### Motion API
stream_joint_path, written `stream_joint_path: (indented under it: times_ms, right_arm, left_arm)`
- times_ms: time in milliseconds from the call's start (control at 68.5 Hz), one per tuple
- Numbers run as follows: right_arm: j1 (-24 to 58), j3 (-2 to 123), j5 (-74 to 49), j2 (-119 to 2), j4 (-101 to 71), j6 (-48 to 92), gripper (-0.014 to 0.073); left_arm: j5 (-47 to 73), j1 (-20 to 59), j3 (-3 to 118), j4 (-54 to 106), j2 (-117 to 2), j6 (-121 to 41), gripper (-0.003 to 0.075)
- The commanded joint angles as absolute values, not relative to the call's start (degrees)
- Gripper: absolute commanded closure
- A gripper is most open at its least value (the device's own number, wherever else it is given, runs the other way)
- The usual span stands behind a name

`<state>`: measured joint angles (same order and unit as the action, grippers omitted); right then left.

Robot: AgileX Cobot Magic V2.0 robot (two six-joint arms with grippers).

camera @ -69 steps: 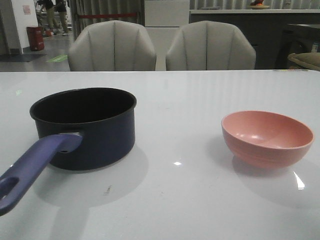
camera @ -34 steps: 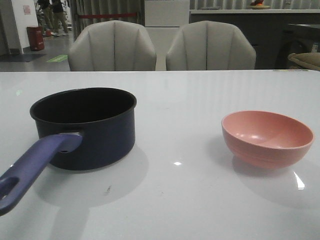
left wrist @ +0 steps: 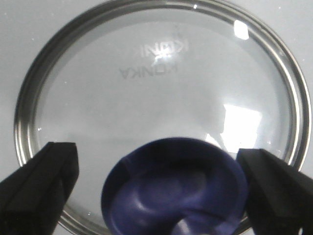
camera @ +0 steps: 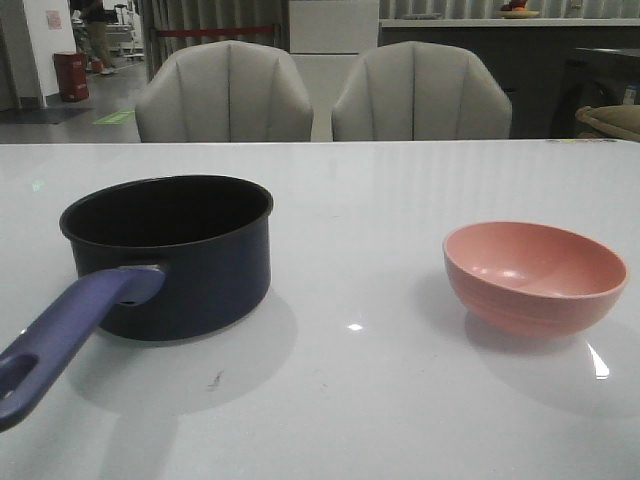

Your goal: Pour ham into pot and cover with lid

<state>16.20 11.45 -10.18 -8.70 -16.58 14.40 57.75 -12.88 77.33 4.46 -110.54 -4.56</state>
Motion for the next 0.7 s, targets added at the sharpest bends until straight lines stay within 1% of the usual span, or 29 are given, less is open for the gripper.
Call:
stream_joint_path:
  times_ms: [0, 15, 29, 44, 58, 73, 88, 102, 146, 204, 277, 350, 686]
  right_arm:
    - [16.2, 13.1, -5.5, -9.1, -16.7, 14.7, 0.0449]
    - [16.2, 13.1, -5.5, -9.1, -16.7, 14.7, 0.0449]
    - [16.2, 13.1, -5.5, -9.1, -16.7, 14.7, 0.0449]
    - [16.2, 13.1, -5.5, -9.1, -16.7, 14.7, 0.0449]
    - [16.2, 13.1, -5.5, -9.1, -16.7, 14.7, 0.0449]
    - [16.2, 13.1, -5.5, -9.1, -16.7, 14.7, 0.0449]
    - [16.2, 13.1, -5.5, -9.1, -16.7, 14.7, 0.0449]
    - [16.2, 13.1, -5.5, -9.1, -16.7, 14.7, 0.0449]
    - [16.2, 13.1, -5.5, -9.1, -16.7, 14.7, 0.0449]
    - [16.2, 13.1, -5.5, -9.1, -16.7, 14.7, 0.0449]
    - [16.2, 13.1, -5.5, -9.1, -16.7, 14.7, 0.0449]
    - [16.2, 13.1, -5.5, -9.1, -16.7, 14.7, 0.0449]
    - [16.2, 13.1, -5.5, -9.1, -16.7, 14.7, 0.0449]
  left_arm:
    - [57.5, -13.0, 79.0, 4.9, -108.1, -4.4, 0.0178]
    - [57.6, -13.0, 79.0, 4.9, -108.1, -4.4, 0.0211]
    - [57.6, -13.0, 79.0, 4.9, -108.1, -4.4, 0.0223]
    - [57.6, -13.0, 79.0, 4.9, -108.1, -4.4, 0.0257]
    - [57.6, -13.0, 79.0, 4.9, -108.1, -4.4, 0.0268]
    - [57.6, -13.0, 79.0, 4.9, -108.1, -4.4, 0.0312]
    - [57.6, -13.0, 79.0, 4.9, -108.1, -4.4, 0.0312]
    - [57.6, -13.0, 79.0, 4.9, -108.1, -4.4, 0.0344]
    - [57.5, -13.0, 79.0, 4.9, -108.1, -4.4, 0.0402]
    - [57.4, -13.0, 79.0, 4.9, -108.1, -4.4, 0.0469]
    - [57.3, -13.0, 79.0, 4.9, -108.1, -4.4, 0.0512]
    - [57.3, -13.0, 79.0, 4.9, -108.1, -4.4, 0.0528]
    - [57.3, -13.0, 79.1, 4.8, -106.9, -4.4, 0.0528]
